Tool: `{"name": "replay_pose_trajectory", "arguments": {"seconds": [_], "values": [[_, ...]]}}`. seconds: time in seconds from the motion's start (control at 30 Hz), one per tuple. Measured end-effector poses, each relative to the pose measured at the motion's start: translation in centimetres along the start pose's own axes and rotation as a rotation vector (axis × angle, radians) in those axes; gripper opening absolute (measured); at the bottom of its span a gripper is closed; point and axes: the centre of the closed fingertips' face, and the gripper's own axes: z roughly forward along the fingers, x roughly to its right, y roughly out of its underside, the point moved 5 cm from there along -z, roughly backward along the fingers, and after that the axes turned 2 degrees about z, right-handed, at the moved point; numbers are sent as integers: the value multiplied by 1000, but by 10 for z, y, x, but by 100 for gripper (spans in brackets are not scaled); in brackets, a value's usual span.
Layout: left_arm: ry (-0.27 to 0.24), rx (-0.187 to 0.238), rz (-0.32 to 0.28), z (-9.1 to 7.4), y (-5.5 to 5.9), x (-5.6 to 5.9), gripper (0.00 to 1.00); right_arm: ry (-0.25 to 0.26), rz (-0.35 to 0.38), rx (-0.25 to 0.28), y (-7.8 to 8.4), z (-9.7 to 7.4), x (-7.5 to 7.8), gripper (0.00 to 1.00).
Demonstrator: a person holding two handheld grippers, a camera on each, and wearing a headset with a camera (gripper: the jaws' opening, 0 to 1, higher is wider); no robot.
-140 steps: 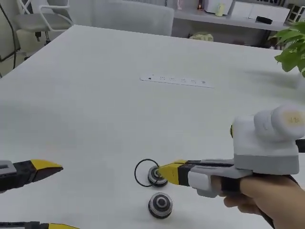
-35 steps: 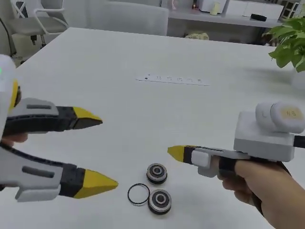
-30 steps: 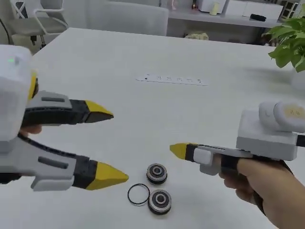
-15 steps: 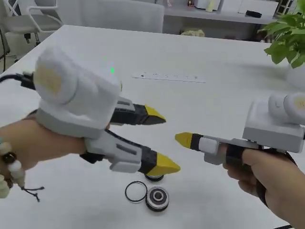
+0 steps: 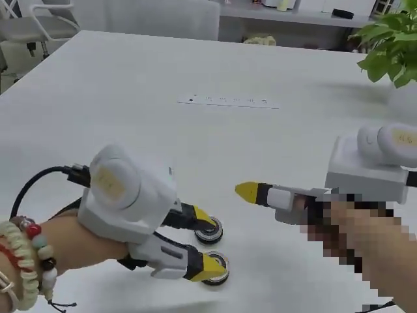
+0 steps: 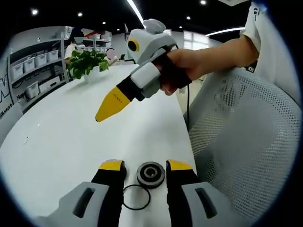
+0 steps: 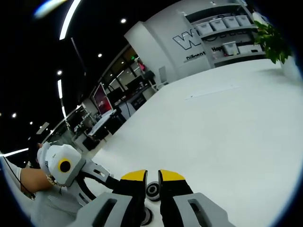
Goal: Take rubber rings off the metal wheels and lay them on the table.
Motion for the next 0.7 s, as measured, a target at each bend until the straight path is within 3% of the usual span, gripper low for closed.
{"name": "replay_pose_trajectory", "arguments": {"seconds": [0.13, 0.27, 0.3, 0.7], "values": [[28, -28, 10, 4, 5, 5, 24, 0, -1, -6, 1, 0, 0, 7], [24, -66, 20, 6, 12, 5, 21, -1, 4, -10, 2, 1, 1, 7], [29, -49, 8, 5, 10, 6, 20, -1, 5, -14, 3, 1, 1, 7], [31, -32, -2, 4, 11, 6, 20, -4, -1, -17, 1, 1, 1, 7]]}}
